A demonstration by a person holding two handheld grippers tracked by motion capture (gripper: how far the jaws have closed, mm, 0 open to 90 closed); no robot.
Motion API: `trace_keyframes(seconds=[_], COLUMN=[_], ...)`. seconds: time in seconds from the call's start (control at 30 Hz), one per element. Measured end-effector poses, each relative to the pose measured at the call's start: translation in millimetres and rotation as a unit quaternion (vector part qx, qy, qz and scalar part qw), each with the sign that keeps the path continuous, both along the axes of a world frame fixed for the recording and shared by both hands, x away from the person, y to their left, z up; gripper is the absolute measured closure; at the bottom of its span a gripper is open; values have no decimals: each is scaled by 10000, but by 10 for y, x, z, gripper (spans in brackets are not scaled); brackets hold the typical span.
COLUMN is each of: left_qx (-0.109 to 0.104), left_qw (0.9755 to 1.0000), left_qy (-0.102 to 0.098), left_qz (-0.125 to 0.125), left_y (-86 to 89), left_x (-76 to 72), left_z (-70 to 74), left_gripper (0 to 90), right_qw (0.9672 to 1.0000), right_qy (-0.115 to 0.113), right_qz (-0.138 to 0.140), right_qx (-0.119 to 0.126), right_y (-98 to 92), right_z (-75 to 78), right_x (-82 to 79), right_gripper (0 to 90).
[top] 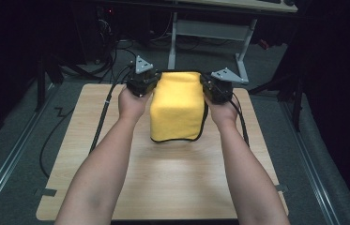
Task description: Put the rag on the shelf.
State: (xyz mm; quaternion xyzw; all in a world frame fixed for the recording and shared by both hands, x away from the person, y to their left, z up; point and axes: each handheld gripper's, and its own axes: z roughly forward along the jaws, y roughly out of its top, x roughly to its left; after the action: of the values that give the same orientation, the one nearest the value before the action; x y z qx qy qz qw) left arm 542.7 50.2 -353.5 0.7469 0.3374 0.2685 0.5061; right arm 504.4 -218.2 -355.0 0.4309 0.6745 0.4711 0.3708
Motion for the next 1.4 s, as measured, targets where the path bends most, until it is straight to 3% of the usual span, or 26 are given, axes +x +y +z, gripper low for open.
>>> trace_keyframes(seconds=[0.2, 0.43, 0.53, 0.8, 1.0, 1.4], left_qx=[-108, 15, -36, -58, -229, -615], left_qw=[9994, 9984, 9976, 9960, 9947, 9887], left_qy=[303, 524, 633, 831, 956, 1321], left_qz=[-152, -213, -267, -319, -315, -356], left_y=[65, 102, 102, 84, 105, 168], left_x=[33, 4, -23, -81, -108, -104], left_z=[-221, -523, -622, -744, -833, -1021], left_gripper=[795, 807, 814, 822, 824, 822], right_qw=[9998, 9990, 9985, 9974, 9962, 9935], right_qy=[190, 386, 480, 638, 795, 1018], right_qz=[43, 205, 266, 313, 311, 362], right_qx=[-94, -88, -1, -126, 181, 358], right_y=[-6, -20, -51, -108, -149, -177], right_z=[-140, -303, -360, -538, -659, -858], right_x=[32, 16, -1, -68, -90, -120], right_gripper=[822, 817, 817, 818, 817, 813])
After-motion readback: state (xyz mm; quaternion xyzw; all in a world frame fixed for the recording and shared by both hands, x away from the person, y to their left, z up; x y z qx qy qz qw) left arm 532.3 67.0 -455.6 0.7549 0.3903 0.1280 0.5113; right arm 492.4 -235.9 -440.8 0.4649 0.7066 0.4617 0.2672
